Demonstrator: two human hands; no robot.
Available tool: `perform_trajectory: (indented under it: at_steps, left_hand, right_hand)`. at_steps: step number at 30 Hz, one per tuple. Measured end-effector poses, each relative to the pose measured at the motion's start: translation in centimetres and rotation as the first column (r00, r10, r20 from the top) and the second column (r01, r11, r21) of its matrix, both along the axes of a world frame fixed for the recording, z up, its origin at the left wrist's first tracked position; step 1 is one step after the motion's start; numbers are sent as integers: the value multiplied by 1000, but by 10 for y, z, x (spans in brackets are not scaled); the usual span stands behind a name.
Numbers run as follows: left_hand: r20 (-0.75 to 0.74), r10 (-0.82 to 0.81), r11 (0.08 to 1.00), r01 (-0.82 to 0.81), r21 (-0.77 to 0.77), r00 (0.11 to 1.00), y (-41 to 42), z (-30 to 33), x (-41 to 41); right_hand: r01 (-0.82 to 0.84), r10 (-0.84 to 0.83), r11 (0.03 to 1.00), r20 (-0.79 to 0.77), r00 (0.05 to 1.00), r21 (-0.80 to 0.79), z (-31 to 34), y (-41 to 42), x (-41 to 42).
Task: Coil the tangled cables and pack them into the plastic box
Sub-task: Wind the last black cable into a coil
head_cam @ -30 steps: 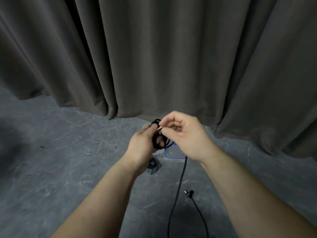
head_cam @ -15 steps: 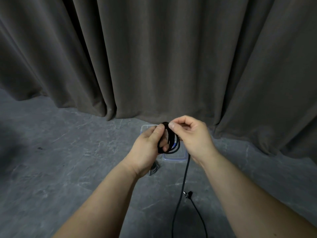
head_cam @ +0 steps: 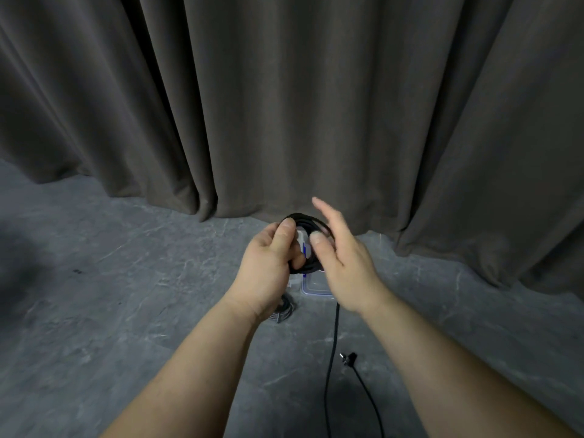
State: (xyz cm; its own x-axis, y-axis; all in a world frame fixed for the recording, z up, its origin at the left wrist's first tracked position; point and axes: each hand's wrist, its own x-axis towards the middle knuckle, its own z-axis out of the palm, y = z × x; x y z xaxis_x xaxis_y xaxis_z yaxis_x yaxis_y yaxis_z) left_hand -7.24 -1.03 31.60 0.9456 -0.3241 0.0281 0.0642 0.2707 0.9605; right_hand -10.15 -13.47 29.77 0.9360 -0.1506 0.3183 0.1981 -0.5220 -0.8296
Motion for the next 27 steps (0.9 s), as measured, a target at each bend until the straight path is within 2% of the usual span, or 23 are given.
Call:
perform_trajectory:
  at_steps: [3,6,9,13,16,21,27]
  left_hand:
    - [-11,22,999,-21,31,1000,7,2,2]
    - [39,1,993,-5,121,999,10,4,-1]
    - [68,-38,978,23,210,997,8,6,-6]
    - [28,-77,977,70,200,997,7,8,-11]
    - [62,-19,964,2,264,998,6,6,-9]
    - [65,53,965,-67,252,996,5,6,-7]
    - [84,-18,956,-8,294,996,4,6,-11]
  right_hand:
    - [-191,174,975,-147,974,-111,3,0,-5]
    - [-241,207,959,-209,956,-150,6,2,-9]
    - [-208,180,970,-196,964,-130,6,1,-8]
    - [-212,191,970,-170,967,-115,4,1,-5]
    - [-178,158,976,-159,975,-124,2,4,-3]
    - [-93,84,992,-104,991,-81,1,7,-1]
    - [-166,146,978,-156,977,-124,4,3,-5]
